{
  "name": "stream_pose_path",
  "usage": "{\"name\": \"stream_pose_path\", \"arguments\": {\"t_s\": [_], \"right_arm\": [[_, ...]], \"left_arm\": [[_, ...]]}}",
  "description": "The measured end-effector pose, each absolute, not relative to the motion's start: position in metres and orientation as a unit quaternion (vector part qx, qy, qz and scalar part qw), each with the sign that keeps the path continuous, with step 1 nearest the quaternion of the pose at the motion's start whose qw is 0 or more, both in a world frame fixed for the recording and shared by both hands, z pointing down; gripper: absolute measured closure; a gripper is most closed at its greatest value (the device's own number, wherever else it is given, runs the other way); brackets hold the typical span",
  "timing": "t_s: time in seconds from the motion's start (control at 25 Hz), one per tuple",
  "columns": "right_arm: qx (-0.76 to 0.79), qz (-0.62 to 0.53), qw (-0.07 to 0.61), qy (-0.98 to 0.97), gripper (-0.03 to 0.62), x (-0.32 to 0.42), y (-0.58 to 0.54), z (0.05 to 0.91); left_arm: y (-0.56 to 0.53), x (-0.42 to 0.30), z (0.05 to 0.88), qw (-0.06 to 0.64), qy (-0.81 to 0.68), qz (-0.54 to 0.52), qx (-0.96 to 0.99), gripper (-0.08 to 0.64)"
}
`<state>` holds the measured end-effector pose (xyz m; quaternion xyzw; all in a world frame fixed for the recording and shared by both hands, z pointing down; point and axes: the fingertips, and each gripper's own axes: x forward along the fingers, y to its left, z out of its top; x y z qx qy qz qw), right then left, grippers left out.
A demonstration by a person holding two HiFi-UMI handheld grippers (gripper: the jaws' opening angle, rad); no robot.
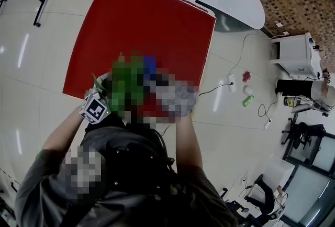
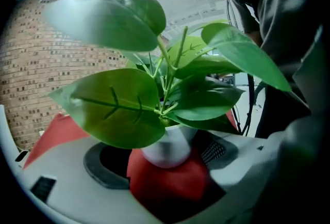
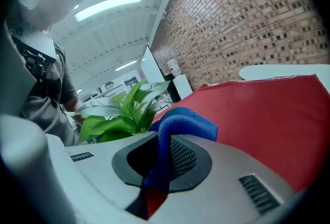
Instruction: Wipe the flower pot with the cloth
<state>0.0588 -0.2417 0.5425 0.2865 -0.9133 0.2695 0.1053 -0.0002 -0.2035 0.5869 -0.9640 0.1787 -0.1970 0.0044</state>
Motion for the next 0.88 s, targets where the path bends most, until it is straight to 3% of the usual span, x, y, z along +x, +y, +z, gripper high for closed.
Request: {"name": "stream_pose_path", "arguments": {"t_s": [0.2,0.56,0.88], "right_arm": [[0.295,0.292,0.084,-0.906,0.535,0.061,-0.269,0.561],[0.284,0.297,0.150,-0.899,0.535,0.055,-0.298,0.613],[0.315,0.286,0.160,-0.891,0.535,0.058,-0.294,0.624]], "left_arm": [[-0.216,0.006,0.599,-0.001,0.124,-0.200,-0.972,0.135],[-0.229,0.008,0.626,0.005,0.059,-0.236,-0.970,0.132],[-0.228,0.008,0.630,0.006,0.072,-0.240,-0.968,0.129]]}}
